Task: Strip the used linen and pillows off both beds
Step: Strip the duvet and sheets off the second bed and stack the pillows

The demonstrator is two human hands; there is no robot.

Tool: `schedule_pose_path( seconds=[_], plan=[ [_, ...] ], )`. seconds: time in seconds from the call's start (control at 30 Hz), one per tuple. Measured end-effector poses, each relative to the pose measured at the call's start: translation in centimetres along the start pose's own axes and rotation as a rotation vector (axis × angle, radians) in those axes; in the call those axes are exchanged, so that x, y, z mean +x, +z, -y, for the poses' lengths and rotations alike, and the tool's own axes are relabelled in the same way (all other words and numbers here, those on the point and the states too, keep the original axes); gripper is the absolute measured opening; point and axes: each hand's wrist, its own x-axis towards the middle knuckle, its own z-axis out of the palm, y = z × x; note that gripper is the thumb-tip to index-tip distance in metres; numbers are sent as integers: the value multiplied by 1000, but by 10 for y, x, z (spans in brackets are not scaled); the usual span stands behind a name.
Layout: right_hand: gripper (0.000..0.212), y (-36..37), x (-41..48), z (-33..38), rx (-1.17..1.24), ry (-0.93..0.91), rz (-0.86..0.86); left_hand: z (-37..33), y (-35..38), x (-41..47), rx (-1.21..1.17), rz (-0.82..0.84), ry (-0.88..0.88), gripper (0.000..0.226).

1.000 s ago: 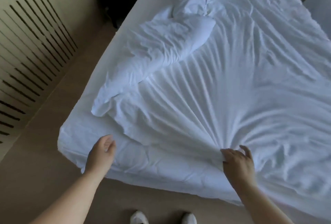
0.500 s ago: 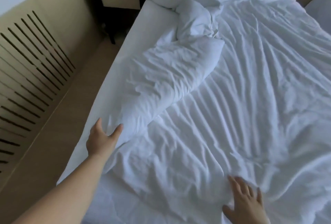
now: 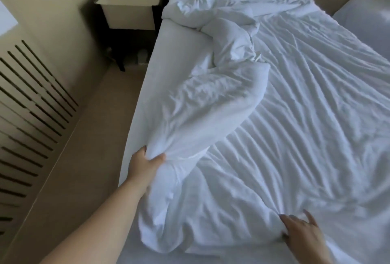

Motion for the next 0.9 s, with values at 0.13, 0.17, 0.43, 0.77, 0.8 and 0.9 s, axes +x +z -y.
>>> schedule_pose_path(
  seconds=[0.13,0.17,0.43,0.77,0.8,0.9],
  plan=[
    [33,-36,-18,47,-96,118,-210,4,-92,-9,-18,-81,96,42],
    [32,-50,-25,58,-118,154,-247,12,-116,-15,-31,-96,76,44],
    [64,-78,-112,31,-128,469,121,113,-175,-116,-120,-42,-169,30],
    [97,-35,-65,180,-85,281,378,150,-159,-107,630,293,-83,38],
    [103,-28,-59,192,-74,202,261,142,-168,-102,691,203,-49,46],
    [110,-12,-38,228,55,247,442,124,-177,-70,646,-84,53,50]
  ],
)
